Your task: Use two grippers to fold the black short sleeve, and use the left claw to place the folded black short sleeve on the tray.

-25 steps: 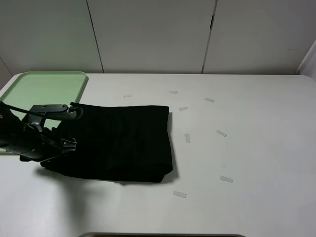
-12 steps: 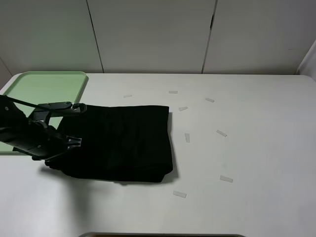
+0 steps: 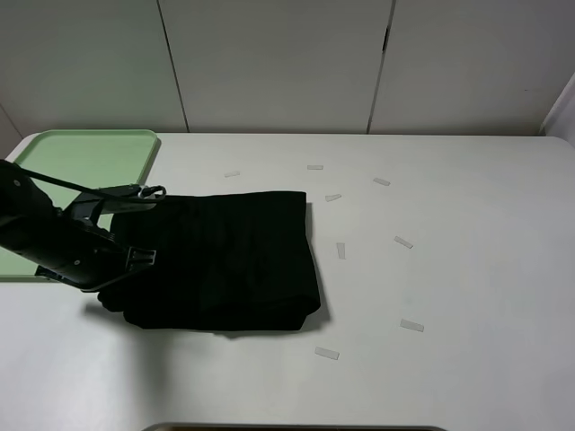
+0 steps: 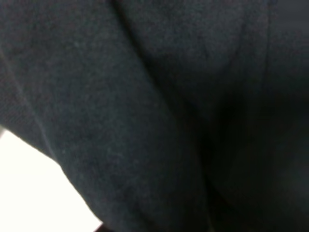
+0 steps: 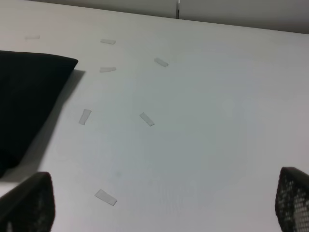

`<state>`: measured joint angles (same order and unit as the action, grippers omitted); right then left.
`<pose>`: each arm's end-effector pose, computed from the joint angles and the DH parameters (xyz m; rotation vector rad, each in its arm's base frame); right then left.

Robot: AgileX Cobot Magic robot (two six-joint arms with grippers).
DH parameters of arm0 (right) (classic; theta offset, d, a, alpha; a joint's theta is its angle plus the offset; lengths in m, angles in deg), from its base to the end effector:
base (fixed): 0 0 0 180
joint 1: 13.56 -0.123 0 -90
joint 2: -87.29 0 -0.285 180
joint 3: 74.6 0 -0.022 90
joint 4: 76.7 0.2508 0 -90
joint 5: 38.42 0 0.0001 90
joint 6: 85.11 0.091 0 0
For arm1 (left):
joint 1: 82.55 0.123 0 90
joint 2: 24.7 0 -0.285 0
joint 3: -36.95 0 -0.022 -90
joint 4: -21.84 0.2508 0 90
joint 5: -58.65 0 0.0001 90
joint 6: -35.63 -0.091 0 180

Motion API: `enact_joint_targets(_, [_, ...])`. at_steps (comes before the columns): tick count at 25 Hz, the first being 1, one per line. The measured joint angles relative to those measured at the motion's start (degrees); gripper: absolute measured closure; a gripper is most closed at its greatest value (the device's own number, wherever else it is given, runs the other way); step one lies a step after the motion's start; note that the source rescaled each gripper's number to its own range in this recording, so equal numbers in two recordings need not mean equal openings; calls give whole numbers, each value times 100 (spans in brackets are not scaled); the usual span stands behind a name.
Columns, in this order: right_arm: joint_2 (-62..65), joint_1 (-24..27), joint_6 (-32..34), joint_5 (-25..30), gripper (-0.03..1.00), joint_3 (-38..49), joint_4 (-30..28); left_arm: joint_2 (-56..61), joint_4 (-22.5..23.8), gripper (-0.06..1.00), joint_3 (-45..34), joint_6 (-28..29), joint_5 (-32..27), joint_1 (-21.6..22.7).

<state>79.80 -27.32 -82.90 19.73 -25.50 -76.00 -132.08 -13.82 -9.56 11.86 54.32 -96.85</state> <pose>-0.0029 0.0003 0.2784 -0.2022 1.9975 0.1930 0.2414 -0.0657 0.0955 0.0721 2.7606 -0.1838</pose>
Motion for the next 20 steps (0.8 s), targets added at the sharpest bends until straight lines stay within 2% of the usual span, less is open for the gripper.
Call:
enact_joint_targets(4, [0,0,0,0,-3,0,0,355,0,85,55,-6,-175,0])
enact_joint_targets(9, [0,0,0,0,-3,0,0,669,0,85,475,-489,-1107,-221])
enact_joint_targets(15, [0,0,0,0,-3,0,0,669,0,85,651,-972,-1252,-499])
enact_joint_targets(20, [0,0,0,0,-3,0,0,669,0,85,849,-1951,-1251,-692])
